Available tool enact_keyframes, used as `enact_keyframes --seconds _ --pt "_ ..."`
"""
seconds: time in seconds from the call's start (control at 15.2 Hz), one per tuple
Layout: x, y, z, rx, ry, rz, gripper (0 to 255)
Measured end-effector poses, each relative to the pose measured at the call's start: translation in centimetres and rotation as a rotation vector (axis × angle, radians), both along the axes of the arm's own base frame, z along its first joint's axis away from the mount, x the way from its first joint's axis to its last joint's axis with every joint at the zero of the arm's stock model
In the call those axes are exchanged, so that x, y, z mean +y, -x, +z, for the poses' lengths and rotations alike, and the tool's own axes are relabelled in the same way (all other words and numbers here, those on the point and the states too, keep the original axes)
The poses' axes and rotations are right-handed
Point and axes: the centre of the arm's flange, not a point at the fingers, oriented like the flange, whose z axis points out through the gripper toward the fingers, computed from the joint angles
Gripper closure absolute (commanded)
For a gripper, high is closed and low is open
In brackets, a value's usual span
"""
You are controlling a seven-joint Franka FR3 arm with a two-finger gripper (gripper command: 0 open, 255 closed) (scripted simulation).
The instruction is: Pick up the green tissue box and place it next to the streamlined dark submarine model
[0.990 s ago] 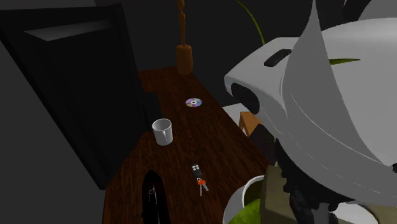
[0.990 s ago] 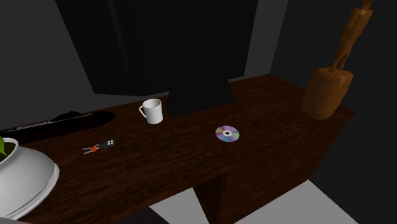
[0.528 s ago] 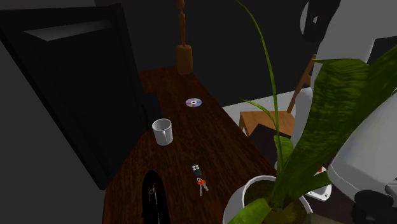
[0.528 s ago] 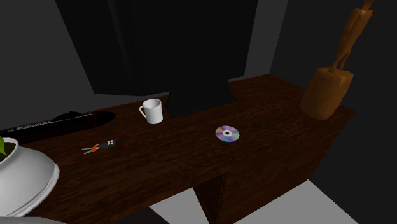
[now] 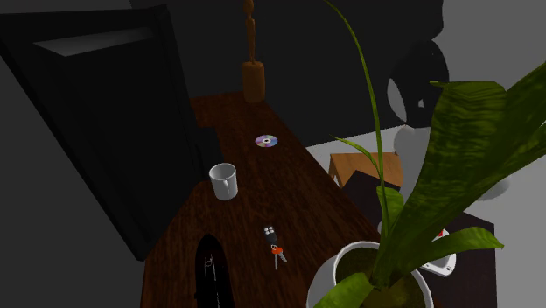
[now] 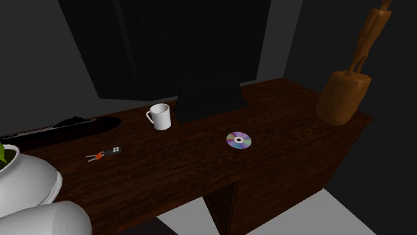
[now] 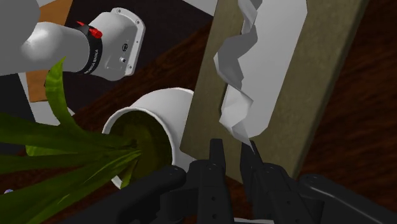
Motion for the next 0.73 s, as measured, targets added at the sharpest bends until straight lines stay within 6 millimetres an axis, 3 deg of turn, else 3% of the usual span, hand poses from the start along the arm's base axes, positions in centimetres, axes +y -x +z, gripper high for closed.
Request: enact_keyframes --seconds 0.26,0.33,0.73 --pt "3.1 4.4 -0.2 0.001 0.0 -0.002 255" --pt "3.1 5.0 -0.4 -0.003 0.003 0.0 255" --pt "3.2 5.4 -3.3 -0.003 0.002 -0.001 255"
